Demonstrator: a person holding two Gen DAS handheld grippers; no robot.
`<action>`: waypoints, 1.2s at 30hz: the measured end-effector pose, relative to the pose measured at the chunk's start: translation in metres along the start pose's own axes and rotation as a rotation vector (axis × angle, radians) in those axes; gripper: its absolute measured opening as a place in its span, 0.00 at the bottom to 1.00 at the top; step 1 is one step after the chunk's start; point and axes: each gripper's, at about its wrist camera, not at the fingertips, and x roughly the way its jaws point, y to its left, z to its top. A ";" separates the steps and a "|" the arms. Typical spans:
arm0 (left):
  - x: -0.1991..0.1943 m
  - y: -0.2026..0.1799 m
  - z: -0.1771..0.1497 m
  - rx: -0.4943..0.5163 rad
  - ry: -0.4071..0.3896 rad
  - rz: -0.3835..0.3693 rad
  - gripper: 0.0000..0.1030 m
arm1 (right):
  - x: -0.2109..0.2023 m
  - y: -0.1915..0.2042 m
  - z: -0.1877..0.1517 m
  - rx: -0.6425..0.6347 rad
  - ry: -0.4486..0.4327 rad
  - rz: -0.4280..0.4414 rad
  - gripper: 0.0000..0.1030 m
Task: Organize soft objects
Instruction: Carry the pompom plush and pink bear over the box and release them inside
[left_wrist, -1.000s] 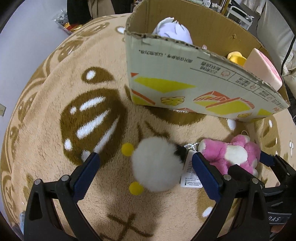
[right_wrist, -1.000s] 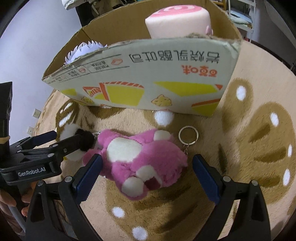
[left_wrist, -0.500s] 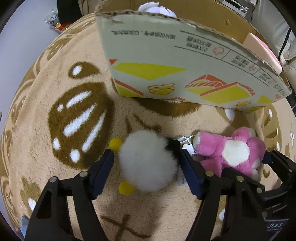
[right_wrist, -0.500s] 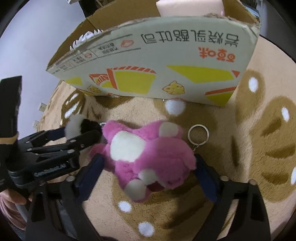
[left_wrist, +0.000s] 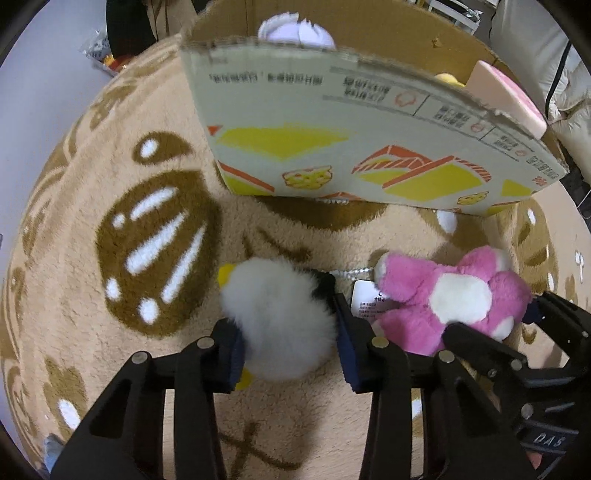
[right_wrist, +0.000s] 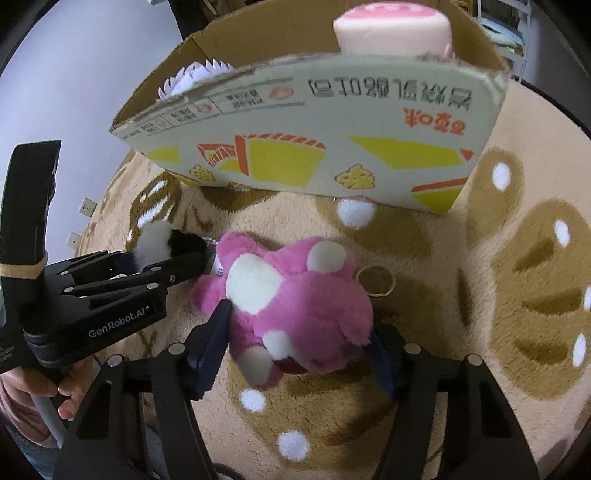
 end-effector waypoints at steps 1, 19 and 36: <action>-0.007 -0.004 -0.005 0.006 -0.014 0.010 0.39 | -0.002 0.000 0.000 0.000 -0.010 -0.005 0.66; -0.108 -0.013 -0.018 0.070 -0.436 0.092 0.39 | -0.094 -0.020 -0.002 0.062 -0.311 0.012 0.65; -0.165 -0.014 0.013 0.049 -0.741 0.071 0.39 | -0.150 -0.010 0.007 0.069 -0.644 0.027 0.65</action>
